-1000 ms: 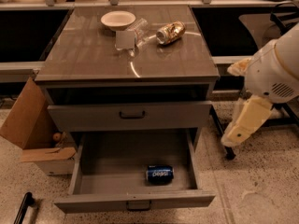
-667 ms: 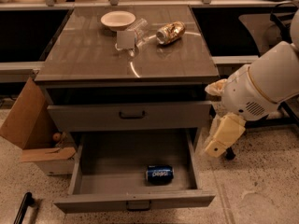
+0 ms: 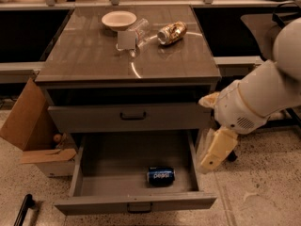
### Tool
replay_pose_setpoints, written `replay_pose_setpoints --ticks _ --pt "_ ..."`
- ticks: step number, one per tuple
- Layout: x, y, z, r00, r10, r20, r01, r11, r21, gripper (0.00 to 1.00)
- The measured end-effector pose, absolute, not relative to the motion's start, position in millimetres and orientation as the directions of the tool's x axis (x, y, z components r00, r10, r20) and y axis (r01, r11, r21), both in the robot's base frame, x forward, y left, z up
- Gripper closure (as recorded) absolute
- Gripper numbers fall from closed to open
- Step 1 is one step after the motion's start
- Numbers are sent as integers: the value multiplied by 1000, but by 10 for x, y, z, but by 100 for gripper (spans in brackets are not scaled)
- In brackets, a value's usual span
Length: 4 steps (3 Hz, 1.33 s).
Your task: Pick pepsi can from middle drawer and place on counter
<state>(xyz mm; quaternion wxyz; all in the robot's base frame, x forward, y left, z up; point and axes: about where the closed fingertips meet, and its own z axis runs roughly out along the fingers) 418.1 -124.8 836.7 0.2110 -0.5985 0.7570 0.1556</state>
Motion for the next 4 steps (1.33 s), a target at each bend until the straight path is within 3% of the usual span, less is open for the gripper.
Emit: replay_pose_setpoints --ticks 3,4 --pt "4037 -855 6717 -162 -841 -517 -987 127 102 0" --pt "4037 -855 6717 -162 -841 -517 -987 127 102 0"
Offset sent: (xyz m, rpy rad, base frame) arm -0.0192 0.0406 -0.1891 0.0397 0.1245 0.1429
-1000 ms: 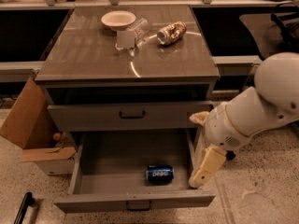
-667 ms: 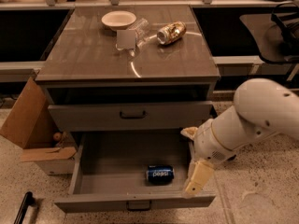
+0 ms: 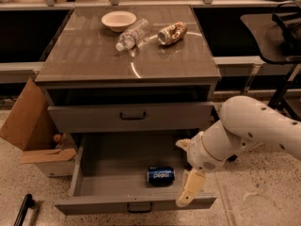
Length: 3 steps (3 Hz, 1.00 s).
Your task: Pick pepsi can from middle drawer and place on counter
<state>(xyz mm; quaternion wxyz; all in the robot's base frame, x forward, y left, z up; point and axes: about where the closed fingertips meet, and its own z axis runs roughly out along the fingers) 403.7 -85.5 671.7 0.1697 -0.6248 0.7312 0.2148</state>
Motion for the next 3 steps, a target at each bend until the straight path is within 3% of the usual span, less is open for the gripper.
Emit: replay_pose_setpoints --ticks 2,3 --pt "4355 -1004 5800 -54 -873 -485 -998 56 9 0" --pt "4355 -1004 5800 -54 -873 -485 -998 56 9 0"
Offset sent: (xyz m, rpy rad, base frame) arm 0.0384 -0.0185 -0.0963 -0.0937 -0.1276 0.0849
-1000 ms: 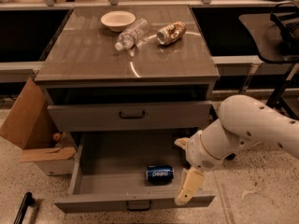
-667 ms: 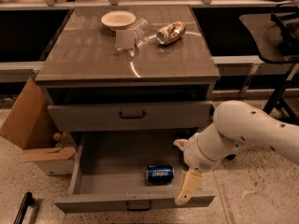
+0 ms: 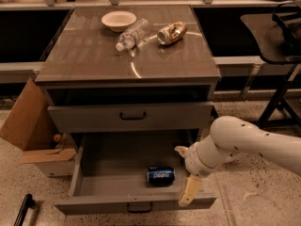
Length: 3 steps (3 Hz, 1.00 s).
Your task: Pick pepsi can from middle drawer and place on counter
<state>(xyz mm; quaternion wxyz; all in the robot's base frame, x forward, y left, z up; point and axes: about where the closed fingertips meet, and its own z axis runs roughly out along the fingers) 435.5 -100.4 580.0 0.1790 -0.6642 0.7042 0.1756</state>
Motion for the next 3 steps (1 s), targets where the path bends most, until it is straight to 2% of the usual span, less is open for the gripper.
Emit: replay_pose_setpoints --ticks 3 --pt "4757 -1020 5342 1 -837 -548 -998 30 -47 0"
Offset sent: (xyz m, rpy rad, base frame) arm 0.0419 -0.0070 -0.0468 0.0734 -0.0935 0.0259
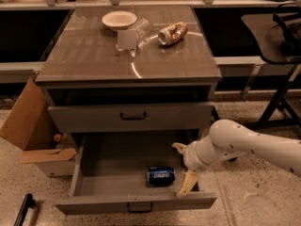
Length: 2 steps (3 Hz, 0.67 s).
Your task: Pick pepsi can from middle drawer and place on counter
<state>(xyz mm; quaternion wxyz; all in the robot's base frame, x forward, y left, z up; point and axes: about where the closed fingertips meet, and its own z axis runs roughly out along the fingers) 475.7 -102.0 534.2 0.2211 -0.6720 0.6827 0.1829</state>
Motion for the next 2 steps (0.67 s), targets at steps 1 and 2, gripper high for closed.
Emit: replay_pose_setpoints --ticks 1,2 --pt "4976 -979 5105 -15 -819 -574 -998 43 -36 0" --pt "5187 -926 4935 -26 -798 -602 -997 64 -42 0"
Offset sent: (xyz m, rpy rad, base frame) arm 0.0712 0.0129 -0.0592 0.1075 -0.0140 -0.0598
